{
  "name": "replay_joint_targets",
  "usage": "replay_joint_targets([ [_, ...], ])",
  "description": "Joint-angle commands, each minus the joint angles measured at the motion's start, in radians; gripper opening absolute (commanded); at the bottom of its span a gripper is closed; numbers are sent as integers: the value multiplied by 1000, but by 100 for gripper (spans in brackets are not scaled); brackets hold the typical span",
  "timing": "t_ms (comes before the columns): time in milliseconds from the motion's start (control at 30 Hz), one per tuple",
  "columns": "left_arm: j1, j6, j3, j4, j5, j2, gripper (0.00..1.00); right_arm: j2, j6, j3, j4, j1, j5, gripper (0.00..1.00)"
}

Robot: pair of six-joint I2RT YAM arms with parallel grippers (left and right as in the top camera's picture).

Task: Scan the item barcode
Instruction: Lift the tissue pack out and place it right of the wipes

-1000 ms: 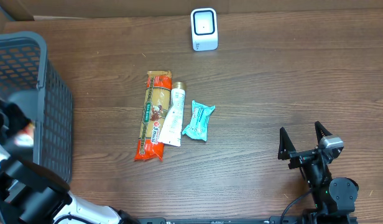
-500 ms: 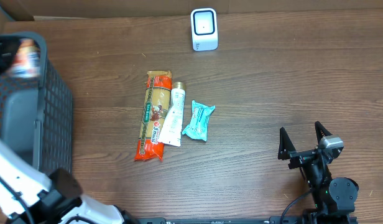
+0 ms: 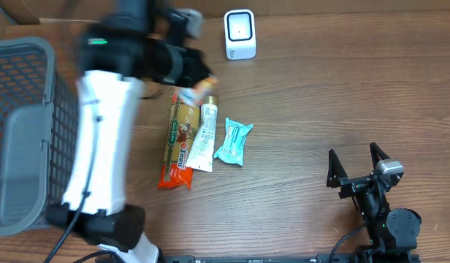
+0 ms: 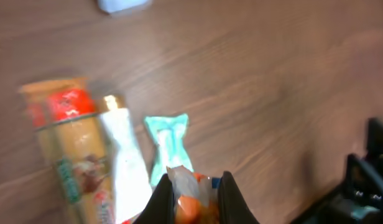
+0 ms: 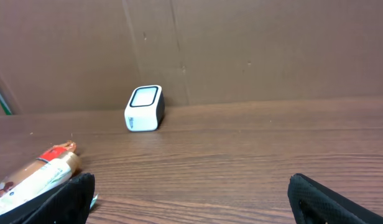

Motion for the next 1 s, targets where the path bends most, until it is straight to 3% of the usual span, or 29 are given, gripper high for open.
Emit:
replay_joint_targets([
  [0,-156,-97,-221,132,-95,-8,4,-12,2,-11,4,8,10,100],
  [167,-268,-177,-459,365,-95,-8,4,-12,2,-11,4,8,10,100],
  [367,-344,-232,-600,559,-111,-7,4,-12,2,-11,4,8,10,100],
  [967,-421,-344,-747,708,-147,85,4,-12,2,-11,4,8,10,100],
])
